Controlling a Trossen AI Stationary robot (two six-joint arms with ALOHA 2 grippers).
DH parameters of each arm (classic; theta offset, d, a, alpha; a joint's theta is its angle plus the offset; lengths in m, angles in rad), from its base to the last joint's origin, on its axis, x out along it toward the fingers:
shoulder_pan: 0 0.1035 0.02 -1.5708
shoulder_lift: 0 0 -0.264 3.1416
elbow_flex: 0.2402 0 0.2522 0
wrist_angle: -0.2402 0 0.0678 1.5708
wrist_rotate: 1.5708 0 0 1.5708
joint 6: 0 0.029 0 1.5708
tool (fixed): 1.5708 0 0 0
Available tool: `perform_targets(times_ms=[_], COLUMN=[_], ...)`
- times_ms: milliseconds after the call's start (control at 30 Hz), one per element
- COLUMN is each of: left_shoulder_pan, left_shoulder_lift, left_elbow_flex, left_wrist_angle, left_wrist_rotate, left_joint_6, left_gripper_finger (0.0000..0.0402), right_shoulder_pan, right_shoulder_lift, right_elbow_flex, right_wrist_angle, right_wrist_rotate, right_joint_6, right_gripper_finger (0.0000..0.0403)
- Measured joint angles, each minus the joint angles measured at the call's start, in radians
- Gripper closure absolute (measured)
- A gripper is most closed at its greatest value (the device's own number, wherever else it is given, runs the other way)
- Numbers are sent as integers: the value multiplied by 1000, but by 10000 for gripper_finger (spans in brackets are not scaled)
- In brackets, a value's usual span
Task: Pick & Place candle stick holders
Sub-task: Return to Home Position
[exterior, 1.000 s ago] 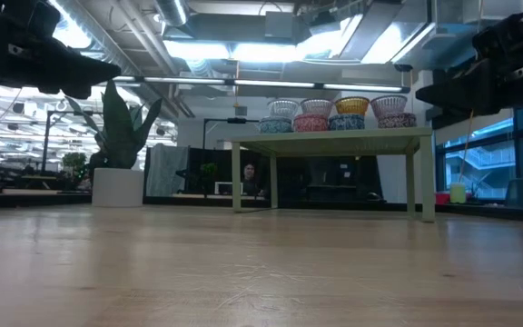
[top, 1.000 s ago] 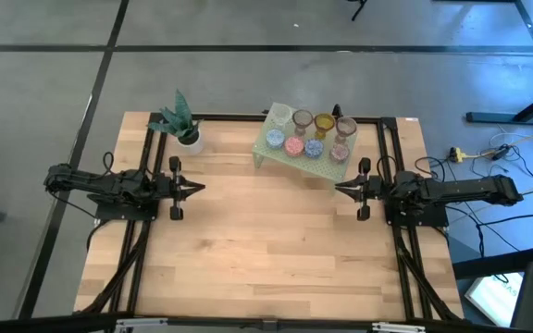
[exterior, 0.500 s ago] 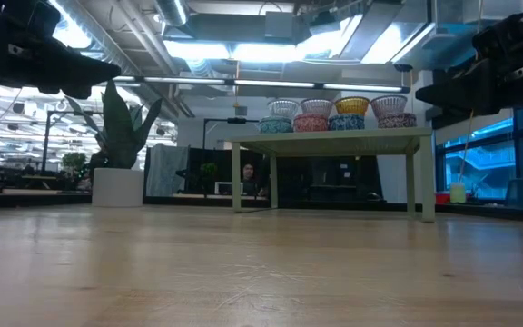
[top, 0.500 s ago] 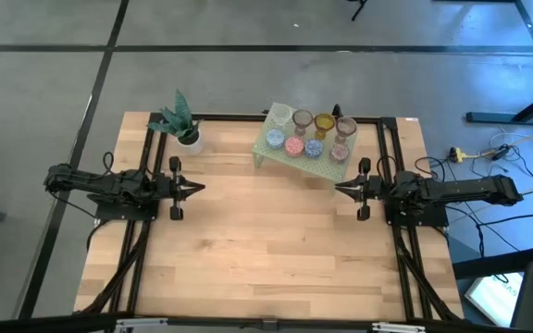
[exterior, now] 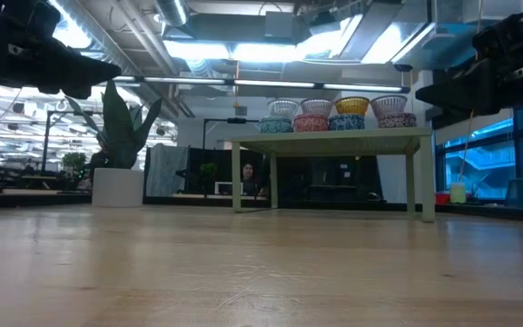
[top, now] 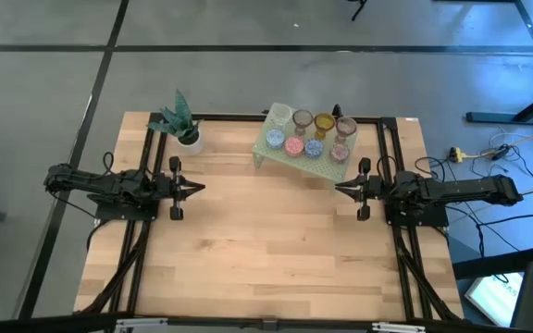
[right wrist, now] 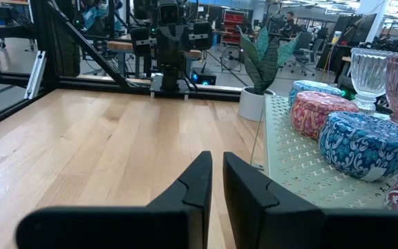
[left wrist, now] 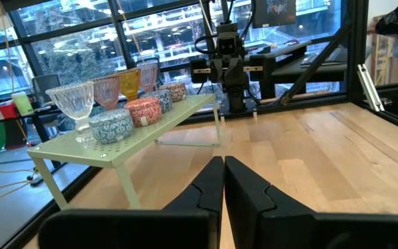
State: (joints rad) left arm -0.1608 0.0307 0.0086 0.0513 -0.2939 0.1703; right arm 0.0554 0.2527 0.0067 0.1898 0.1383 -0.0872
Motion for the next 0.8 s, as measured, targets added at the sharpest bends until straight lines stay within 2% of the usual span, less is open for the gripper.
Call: perform_targets(times_ms=[800], left_shoulder_pan=[0], left_shoulder_lift=[0], left_elbow_flex=[0], left_wrist_angle=[0], left_wrist_rotate=[0], left_joint_6=[0], left_gripper_finger=[390], right_shoulder_pan=[0], right_shoulder_lift=[0], right_elbow_flex=[0], right_wrist_angle=[0], right_wrist_rotate=[0], right_joint_6=[0], right_gripper_finger=[361])
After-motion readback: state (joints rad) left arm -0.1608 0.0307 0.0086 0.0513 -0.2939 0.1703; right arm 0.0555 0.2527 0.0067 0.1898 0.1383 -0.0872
